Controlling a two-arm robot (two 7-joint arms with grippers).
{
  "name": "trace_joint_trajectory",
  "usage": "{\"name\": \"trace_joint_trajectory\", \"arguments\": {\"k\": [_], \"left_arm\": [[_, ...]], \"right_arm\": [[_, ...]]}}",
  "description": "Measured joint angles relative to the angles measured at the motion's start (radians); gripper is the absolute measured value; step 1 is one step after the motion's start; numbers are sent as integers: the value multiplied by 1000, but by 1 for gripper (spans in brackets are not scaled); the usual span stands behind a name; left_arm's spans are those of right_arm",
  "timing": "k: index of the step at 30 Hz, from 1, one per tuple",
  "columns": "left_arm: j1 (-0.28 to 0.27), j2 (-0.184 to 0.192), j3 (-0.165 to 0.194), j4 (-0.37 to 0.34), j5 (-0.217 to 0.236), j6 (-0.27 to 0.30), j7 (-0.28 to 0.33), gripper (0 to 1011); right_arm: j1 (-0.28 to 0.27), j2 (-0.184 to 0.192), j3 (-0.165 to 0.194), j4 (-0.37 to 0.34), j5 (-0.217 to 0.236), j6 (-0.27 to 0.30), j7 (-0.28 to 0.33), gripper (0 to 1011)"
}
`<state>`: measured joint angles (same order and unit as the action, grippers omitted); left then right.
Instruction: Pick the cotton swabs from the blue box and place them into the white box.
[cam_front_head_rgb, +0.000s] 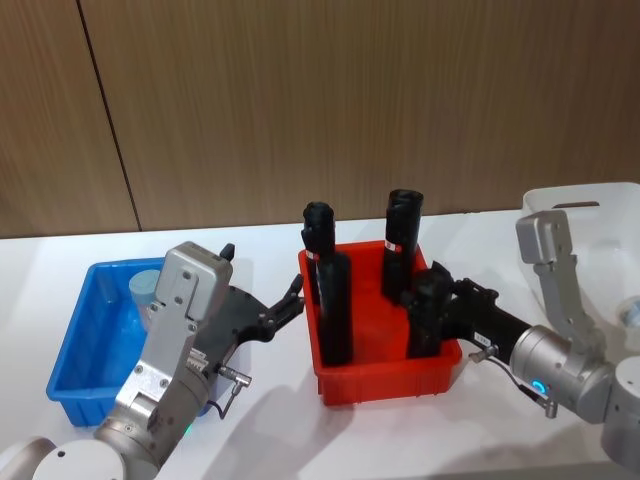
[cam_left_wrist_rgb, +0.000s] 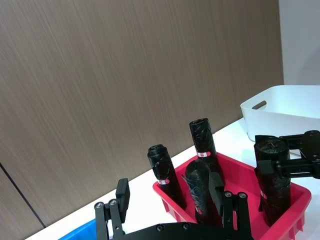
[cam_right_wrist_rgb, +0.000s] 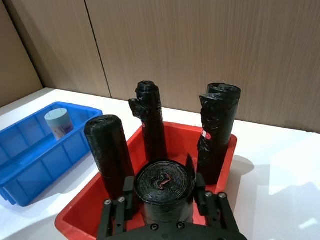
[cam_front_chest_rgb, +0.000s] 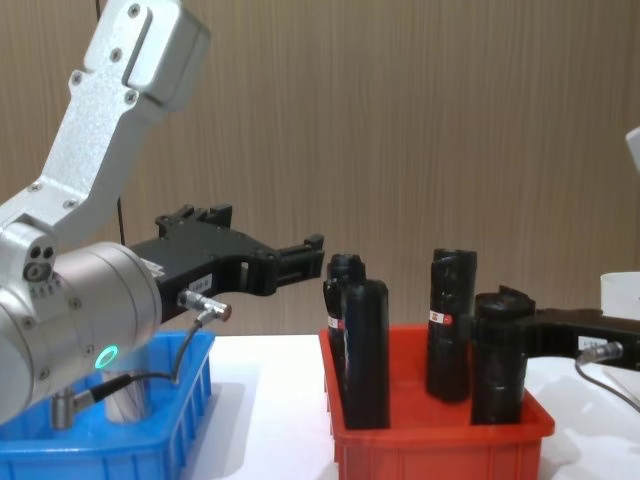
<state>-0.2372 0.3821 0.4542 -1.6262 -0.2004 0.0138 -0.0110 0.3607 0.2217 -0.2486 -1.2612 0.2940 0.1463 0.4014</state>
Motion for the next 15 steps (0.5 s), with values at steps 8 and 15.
{"name": "trace_joint_trajectory", "arguments": {"k": [8,15], "left_arm": [[0,0,0,0,0,0,0,1004],[0,0,0,0,0,0,0,1004]], "right_arm": [[6,-3,-4,3,-7,3,-1,535],[0,0,-6,-26,-8,8,-7,512]]}}
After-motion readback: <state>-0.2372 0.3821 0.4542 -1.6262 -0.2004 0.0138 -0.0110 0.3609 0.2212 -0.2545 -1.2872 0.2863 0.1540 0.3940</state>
